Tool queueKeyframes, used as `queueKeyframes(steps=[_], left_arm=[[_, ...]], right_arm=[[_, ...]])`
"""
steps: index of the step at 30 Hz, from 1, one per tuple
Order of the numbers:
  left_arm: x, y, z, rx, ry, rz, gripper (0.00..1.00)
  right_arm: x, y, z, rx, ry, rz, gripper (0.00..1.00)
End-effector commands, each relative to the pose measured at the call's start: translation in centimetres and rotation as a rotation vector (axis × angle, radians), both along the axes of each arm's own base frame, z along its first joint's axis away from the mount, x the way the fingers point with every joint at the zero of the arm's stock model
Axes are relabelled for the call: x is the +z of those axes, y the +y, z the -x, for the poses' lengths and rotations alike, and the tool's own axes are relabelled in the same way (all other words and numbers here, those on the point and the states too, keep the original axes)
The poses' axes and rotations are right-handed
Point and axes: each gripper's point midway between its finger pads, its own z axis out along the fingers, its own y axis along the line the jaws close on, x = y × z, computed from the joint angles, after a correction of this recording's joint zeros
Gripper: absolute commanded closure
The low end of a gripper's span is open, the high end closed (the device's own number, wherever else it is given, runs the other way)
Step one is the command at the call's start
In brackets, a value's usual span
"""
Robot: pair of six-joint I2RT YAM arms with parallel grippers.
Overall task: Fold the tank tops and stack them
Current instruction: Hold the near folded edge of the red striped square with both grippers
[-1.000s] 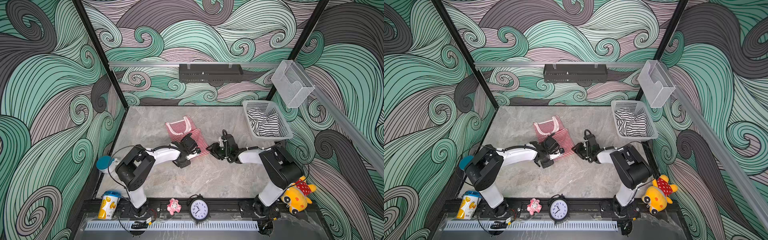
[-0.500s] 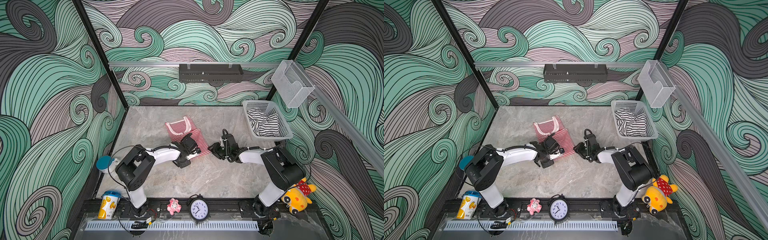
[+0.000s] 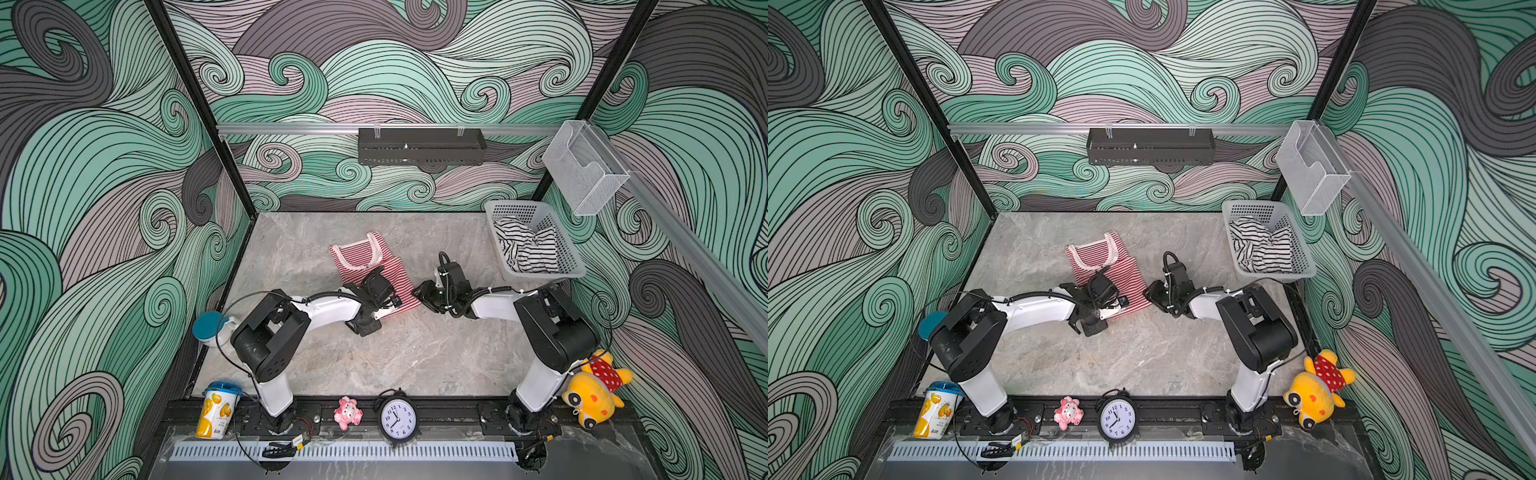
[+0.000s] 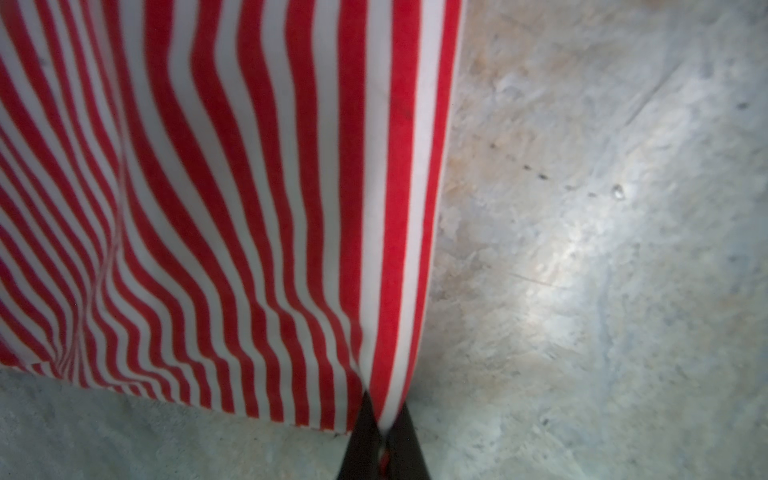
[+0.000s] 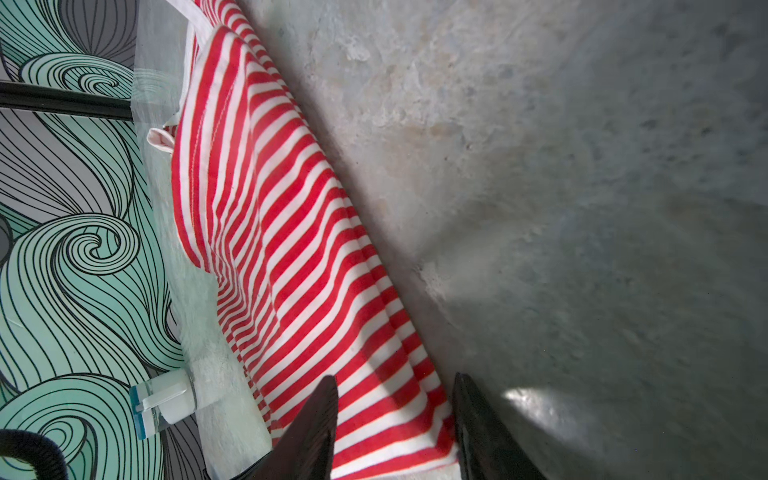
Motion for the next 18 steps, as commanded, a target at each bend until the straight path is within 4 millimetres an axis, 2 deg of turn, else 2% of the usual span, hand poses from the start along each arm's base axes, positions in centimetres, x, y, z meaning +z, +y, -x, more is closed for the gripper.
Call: queueKeyframes(steps=[1, 5, 13, 18], left_arm=[[-0.9, 1.3, 1.7, -0.001, 0.069, -0.054, 1.0], [-0.8, 1.2, 1.7, -0.002, 0.069, -0.052, 1.0], [-0.6, 1.1, 1.7, 0.003, 0.067, -0.044, 1.0], [-0.4, 1.3, 1.7, 0.004, 0.057, -0.046, 1.0]], right_arm=[[-6.0, -3.0, 6.6, 0.008, 0.258, 0.148, 0.53], [-5.8, -3.3, 7.2, 0.003, 0.255, 0.14, 0.53], [-5.8, -2.2, 7.3, 0.019, 0.26, 0.085, 0.55], [-5.2, -4.3, 8.4, -0.002, 0.253, 0.179, 0.55]])
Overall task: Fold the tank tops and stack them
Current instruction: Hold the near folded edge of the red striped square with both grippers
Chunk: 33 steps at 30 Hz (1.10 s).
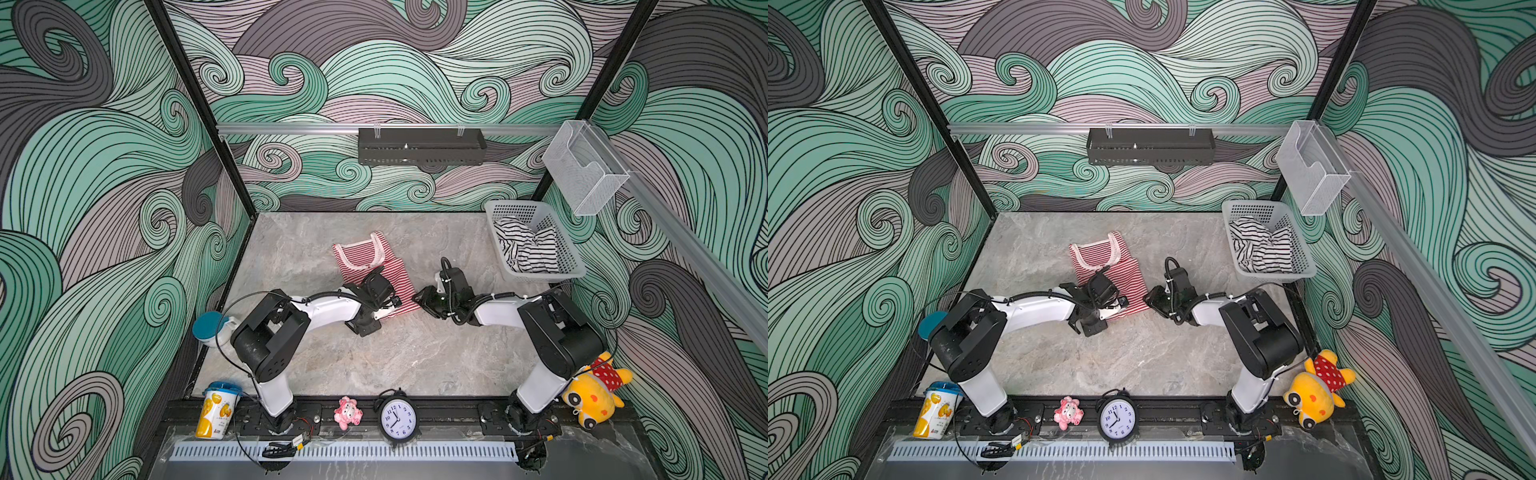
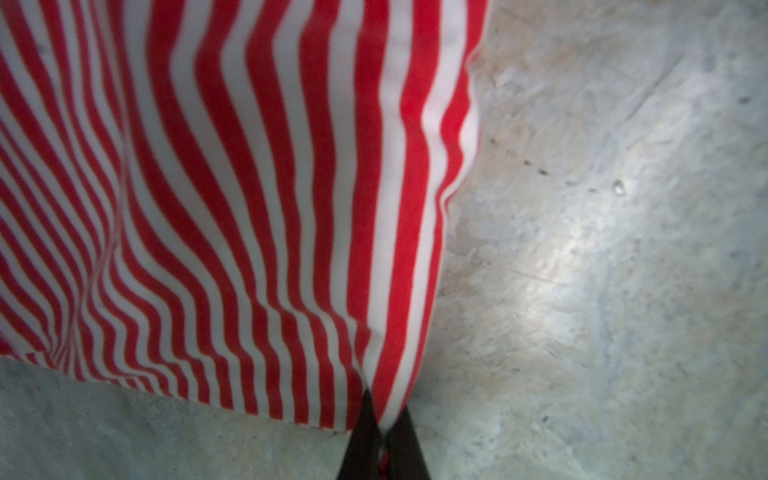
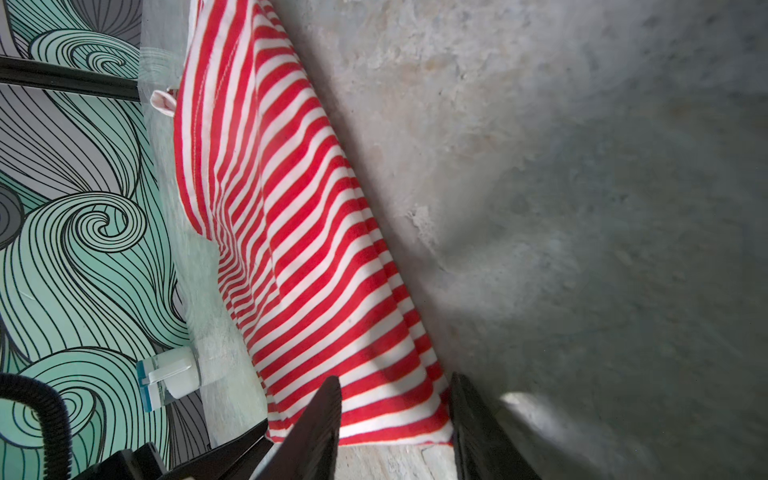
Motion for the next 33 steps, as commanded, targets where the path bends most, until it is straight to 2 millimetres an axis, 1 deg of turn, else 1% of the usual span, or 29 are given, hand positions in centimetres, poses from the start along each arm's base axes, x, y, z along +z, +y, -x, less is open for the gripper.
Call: queueKeyframes(steps=[1, 5, 8, 16, 20, 25, 33], left_arm=[[-0.5, 1.2, 1.6, 0.004, 0.054, -0.043, 1.0], [-0.5, 1.2, 1.6, 0.004, 0.057, -0.043, 1.0], [-0.5, 1.2, 1.7, 0.005, 0.058, -0.04, 1.0], [-0.2, 1.2, 2.0, 0.002, 0.065, -0.028, 1.0], [-0.2, 1.2, 2.0, 0.001, 0.063, -0.029, 1.0], [-0.2, 1.2, 2.0, -0.001, 0.062, -0.028, 1.0], [-0.3, 1.2, 2.0, 0.0, 0.066, -0.033, 1.0]], right_arm=[[-5.0, -4.3, 6.2, -0.02, 0.237, 0.203, 0.55], [-4.5, -4.6, 6.7, -0.017, 0.234, 0.216, 0.54], [-4.6, -4.5, 6.7, -0.015, 0.231, 0.212, 0.54], [-6.7, -3.7, 5.6, -0.048, 0.262, 0.176, 0.54], [-7.3, -2.7, 5.3, -0.044, 0.28, 0.128, 0.55], [-6.9, -2.8, 5.6, -0.048, 0.273, 0.116, 0.56], [-5.6, -2.9, 5.8, -0.052, 0.235, 0.085, 0.67]])
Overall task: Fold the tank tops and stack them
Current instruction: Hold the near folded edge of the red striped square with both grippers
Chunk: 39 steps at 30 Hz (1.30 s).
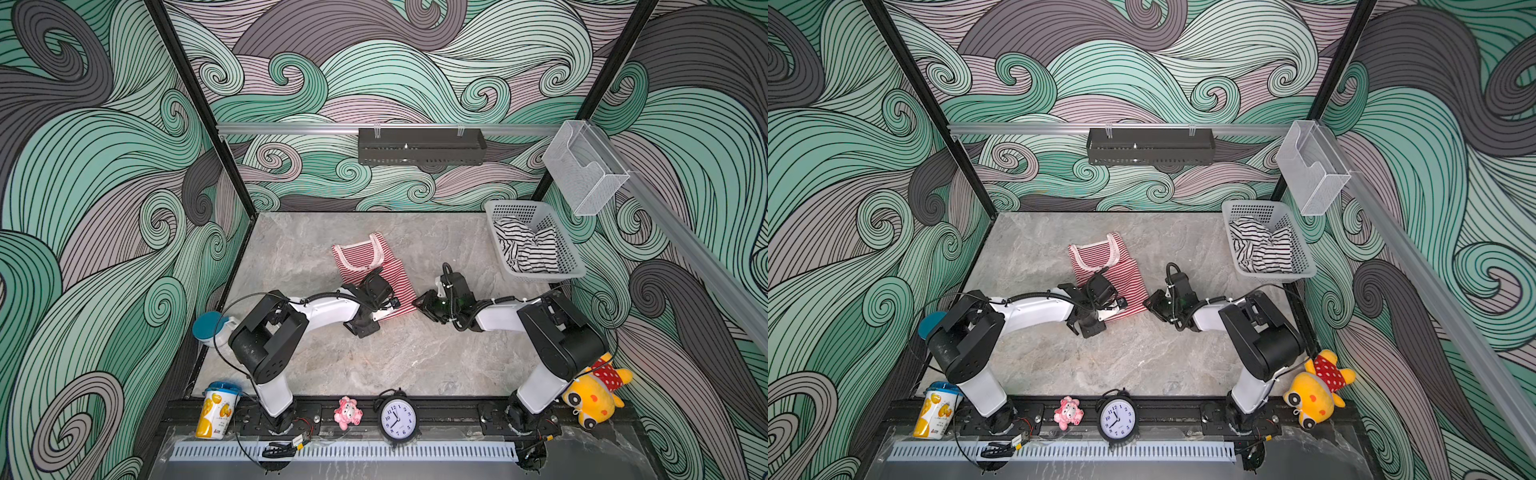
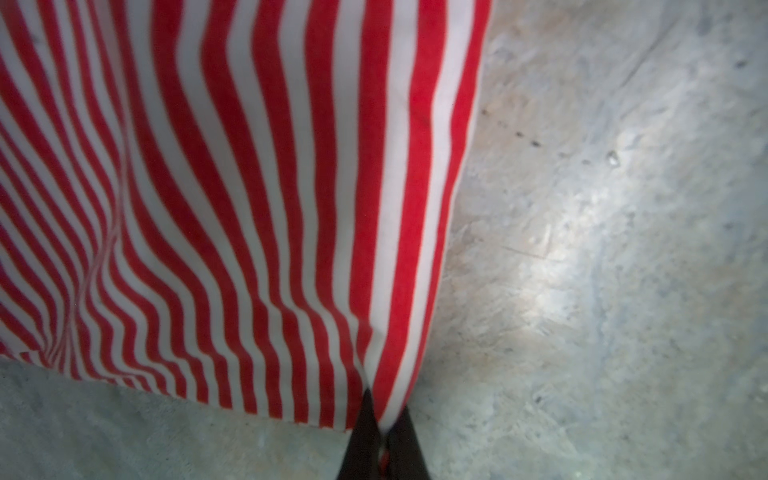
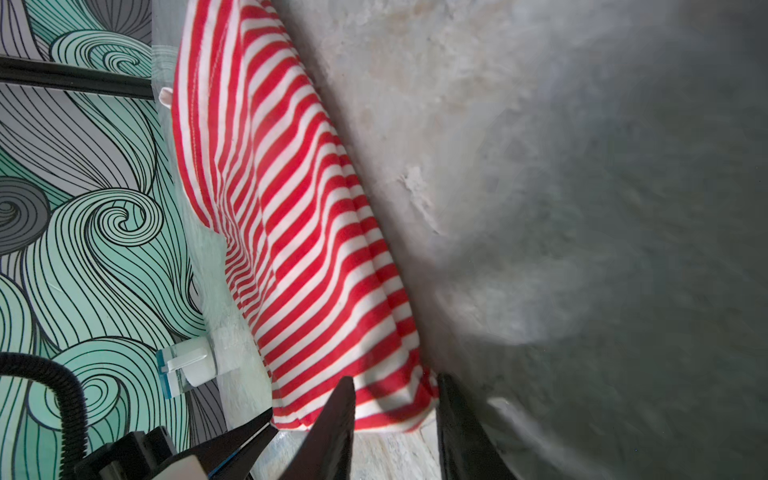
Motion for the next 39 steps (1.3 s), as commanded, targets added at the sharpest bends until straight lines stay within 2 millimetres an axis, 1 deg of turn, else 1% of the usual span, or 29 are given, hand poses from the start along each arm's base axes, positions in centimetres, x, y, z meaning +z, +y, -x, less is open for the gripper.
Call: queueKeyframes(steps=[1, 6, 9, 15, 23, 26, 28, 30, 31, 35, 39], left_arm=[[-0.3, 0.8, 1.5, 0.0, 0.056, -0.029, 1.0], [-0.3, 0.7, 1.4, 0.0, 0.059, -0.027, 1.0], [-0.3, 0.8, 1.5, 0.0, 0.058, -0.029, 1.0], [-0.3, 0.9, 1.5, -0.001, 0.059, -0.031, 1.0], [-0.3, 0.7, 1.6, -0.006, 0.064, -0.024, 1.0], [-0.4, 0.7, 1.6, -0.007, 0.064, -0.024, 1.0], [-0.5, 0.6, 1.5, -0.009, 0.063, -0.026, 1.0], [-0.5, 0.6, 1.5, -0.008, 0.062, -0.026, 1.0], [-0.5, 0.6, 1.5, -0.009, 0.062, -0.025, 1.0], [-0.3, 0.5, 1.4, -0.012, 0.06, -0.022, 1.0], [0.0, 0.5, 1.8, -0.051, 0.073, -0.022, 1.0]], right_arm=[[-5.3, -3.3, 4.8, -0.036, 0.226, 0.146, 0.69], [-5.9, -2.9, 4.2, -0.029, 0.232, 0.131, 0.79], [-6.2, -3.1, 4.1, -0.033, 0.237, 0.132, 0.82], [-6.3, -3.7, 4.1, -0.042, 0.233, 0.142, 0.82], [-6.2, -3.6, 3.6, -0.04, 0.225, 0.144, 0.81], [-6.1, -3.4, 3.2, -0.034, 0.211, 0.136, 0.86], [-5.9, -3.1, 2.9, -0.025, 0.197, 0.125, 0.9], [-5.5, -3.0, 2.7, -0.021, 0.181, 0.123, 0.98], [-5.3, -2.9, 2.6, -0.018, 0.172, 0.122, 1.0], [-4.1, -2.8, 2.4, -0.009, 0.141, 0.112, 1.0], [-2.2, -2.5, 2.2, 0.009, 0.085, 0.088, 1.0]])
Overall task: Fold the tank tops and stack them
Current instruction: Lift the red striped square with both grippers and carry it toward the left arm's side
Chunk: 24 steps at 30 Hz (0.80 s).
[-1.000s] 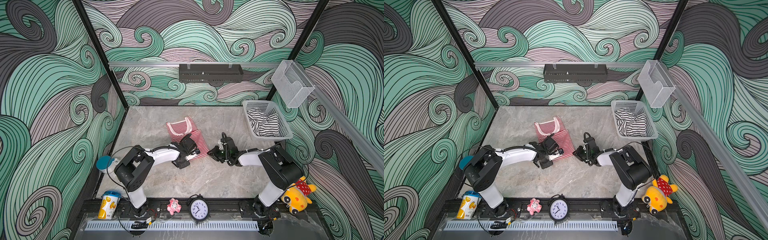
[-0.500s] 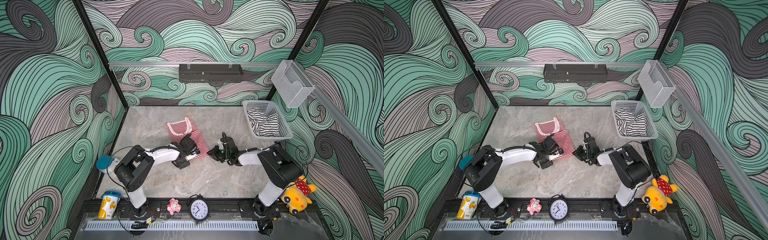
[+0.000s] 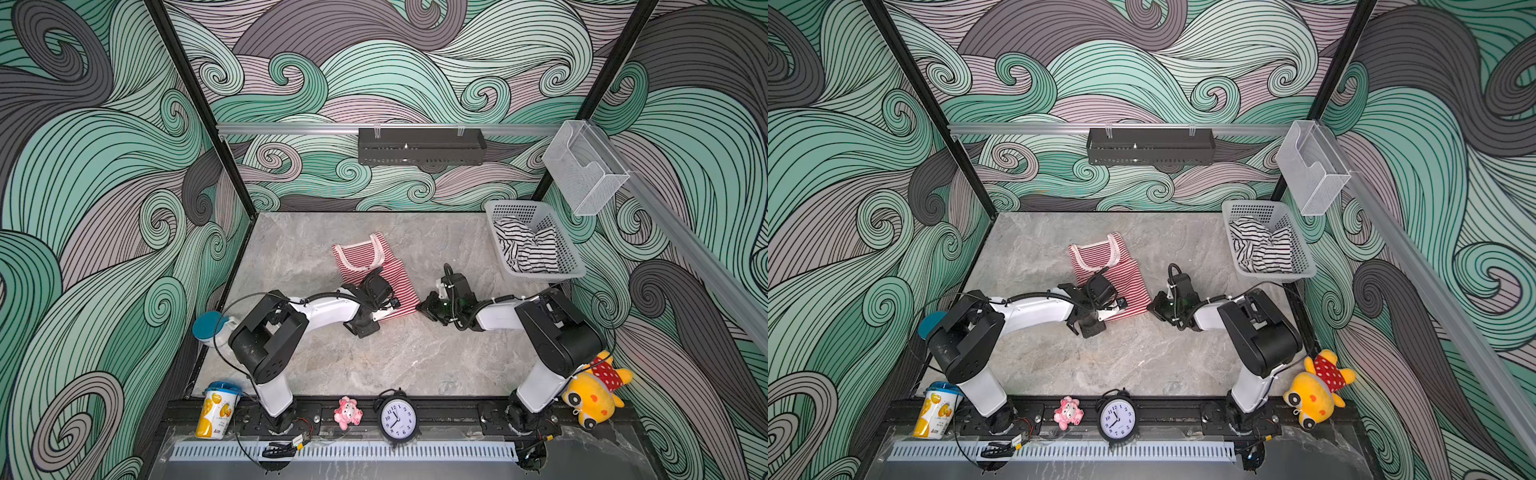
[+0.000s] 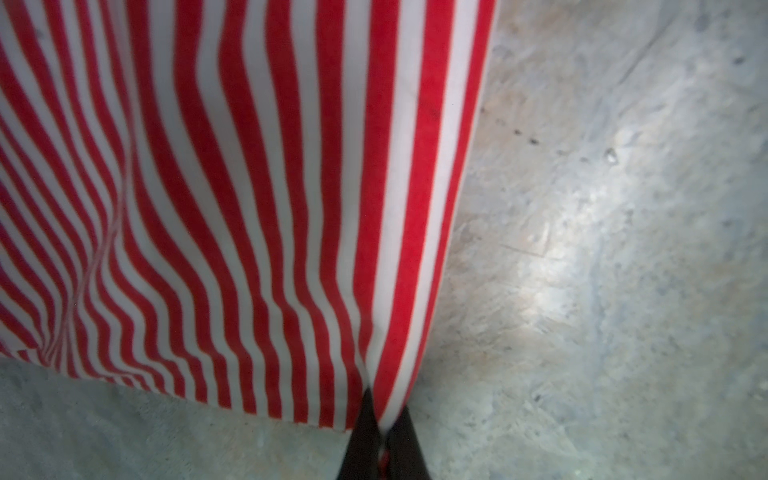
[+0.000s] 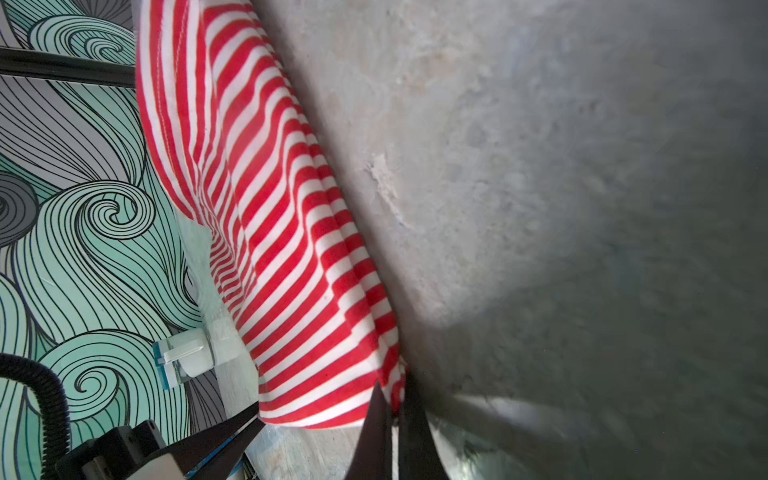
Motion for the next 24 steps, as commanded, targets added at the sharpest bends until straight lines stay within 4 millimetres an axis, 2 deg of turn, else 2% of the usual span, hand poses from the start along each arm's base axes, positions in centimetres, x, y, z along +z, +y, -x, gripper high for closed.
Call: queueKeyframes(steps=[1, 4, 11, 18, 24], left_arm=[[0.4, 0.4, 1.7, -0.049, 0.072, -0.015, 1.0], [1.8, -0.5, 2.7, -0.076, 0.118, 0.038, 1.0], [6.2, -3.3, 6.5, -0.183, 0.251, 0.18, 1.0], [10.3, -6.3, 11.4, -0.302, 0.428, 0.294, 1.0], [14.8, -8.7, 14.0, -0.389, 0.518, 0.399, 0.99]], right_arm=[[-1.3, -2.1, 2.1, -0.014, 0.062, 0.092, 1.0], [0.1, -2.5, 2.6, -0.006, 0.042, 0.102, 1.0], [3.6, -4.7, 5.0, -0.025, 0.019, 0.143, 1.0], [8.9, -7.4, 7.1, -0.066, -0.068, 0.169, 1.0], [12.8, -8.8, 8.2, -0.056, -0.104, 0.203, 1.0]])
